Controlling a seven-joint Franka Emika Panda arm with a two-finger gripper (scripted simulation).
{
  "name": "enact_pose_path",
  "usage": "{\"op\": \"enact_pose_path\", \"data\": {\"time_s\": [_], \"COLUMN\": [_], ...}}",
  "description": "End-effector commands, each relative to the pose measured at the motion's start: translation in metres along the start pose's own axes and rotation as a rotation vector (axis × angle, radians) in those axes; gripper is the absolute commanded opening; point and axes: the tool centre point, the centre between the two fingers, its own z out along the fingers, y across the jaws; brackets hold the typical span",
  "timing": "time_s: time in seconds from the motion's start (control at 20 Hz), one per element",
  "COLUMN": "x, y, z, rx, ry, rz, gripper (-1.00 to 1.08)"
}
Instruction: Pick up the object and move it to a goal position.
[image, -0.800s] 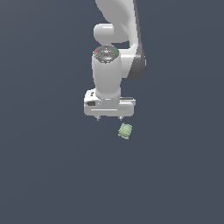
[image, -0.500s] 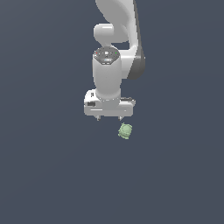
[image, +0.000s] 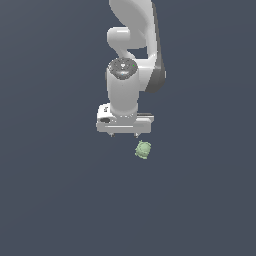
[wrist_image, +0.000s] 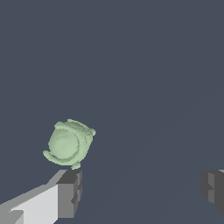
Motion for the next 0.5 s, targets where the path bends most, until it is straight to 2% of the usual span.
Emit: {"op": "enact_pose_path", "data": {"time_s": [0.0,0.45], "x": [0.000,0.000], "y": [-0.002,-0.020], "z": [0.001,0.017], "rx": [0.000,0.004], "ry": [0.000,0.003], "rz": [0.006,0.088], "gripper": [1.00,1.00]}}
